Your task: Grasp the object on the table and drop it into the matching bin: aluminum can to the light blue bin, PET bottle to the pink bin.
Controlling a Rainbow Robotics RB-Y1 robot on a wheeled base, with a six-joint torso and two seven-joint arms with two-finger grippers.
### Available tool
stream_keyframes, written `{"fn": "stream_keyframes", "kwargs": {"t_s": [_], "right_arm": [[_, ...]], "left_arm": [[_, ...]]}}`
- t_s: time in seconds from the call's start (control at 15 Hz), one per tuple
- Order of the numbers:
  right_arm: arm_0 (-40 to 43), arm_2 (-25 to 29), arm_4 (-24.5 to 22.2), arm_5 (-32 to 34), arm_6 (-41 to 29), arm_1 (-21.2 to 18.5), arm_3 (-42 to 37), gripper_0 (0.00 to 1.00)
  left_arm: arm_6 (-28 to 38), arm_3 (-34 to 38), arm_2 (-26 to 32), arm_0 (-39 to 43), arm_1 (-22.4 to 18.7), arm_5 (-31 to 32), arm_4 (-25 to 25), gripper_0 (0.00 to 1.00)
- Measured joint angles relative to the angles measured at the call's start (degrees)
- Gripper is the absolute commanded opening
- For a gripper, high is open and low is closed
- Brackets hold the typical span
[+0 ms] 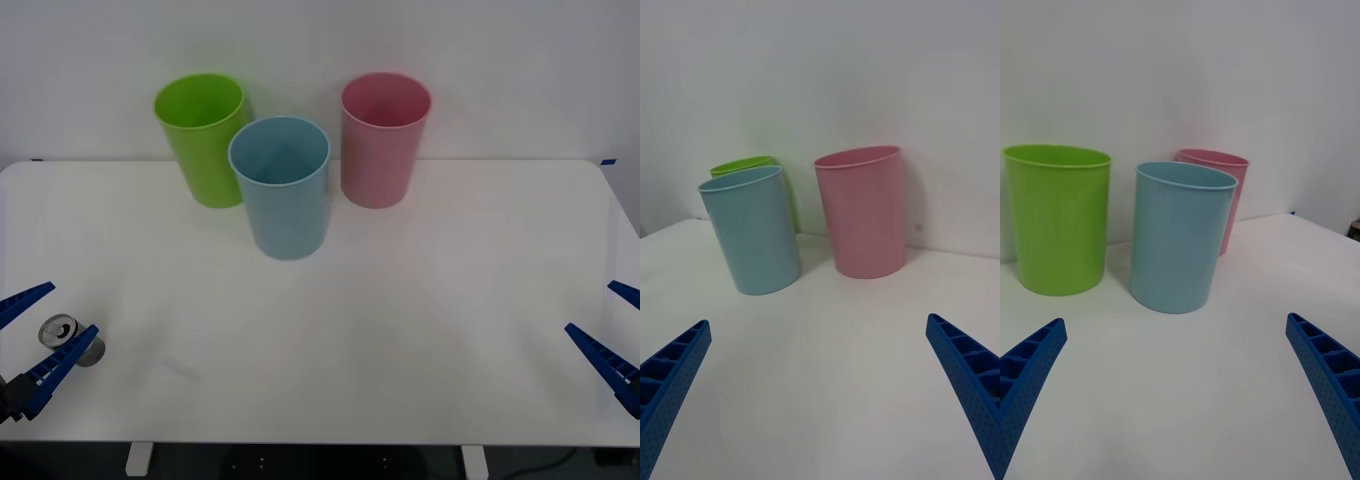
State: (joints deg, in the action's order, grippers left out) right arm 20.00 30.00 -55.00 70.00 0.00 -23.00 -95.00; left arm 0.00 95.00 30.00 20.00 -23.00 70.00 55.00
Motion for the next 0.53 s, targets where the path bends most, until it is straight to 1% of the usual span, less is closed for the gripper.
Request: {"fn": "stream_keyframes", "kwargs": {"t_s": [0.13, 0.33, 0.53], "right_arm": [[0.0, 0.0, 0.0, 0.0, 0.0, 0.0, 0.0, 1.0], [0.0, 0.0, 0.0, 0.0, 0.0, 0.0, 0.0, 1.0], [0.0, 0.0, 0.0, 0.0, 0.0, -0.01, 0.0, 1.0]], "left_arm": [[0.0, 0.0, 0.0, 0.0, 0.0, 0.0, 0.0, 1.0], [0.03, -0.27, 0.11, 0.93, 1.84, 0.02, -0.55, 1.0], [0.33, 0.67, 0.11, 1.57, 1.91, -0.13, -1.73, 1.0]]}}
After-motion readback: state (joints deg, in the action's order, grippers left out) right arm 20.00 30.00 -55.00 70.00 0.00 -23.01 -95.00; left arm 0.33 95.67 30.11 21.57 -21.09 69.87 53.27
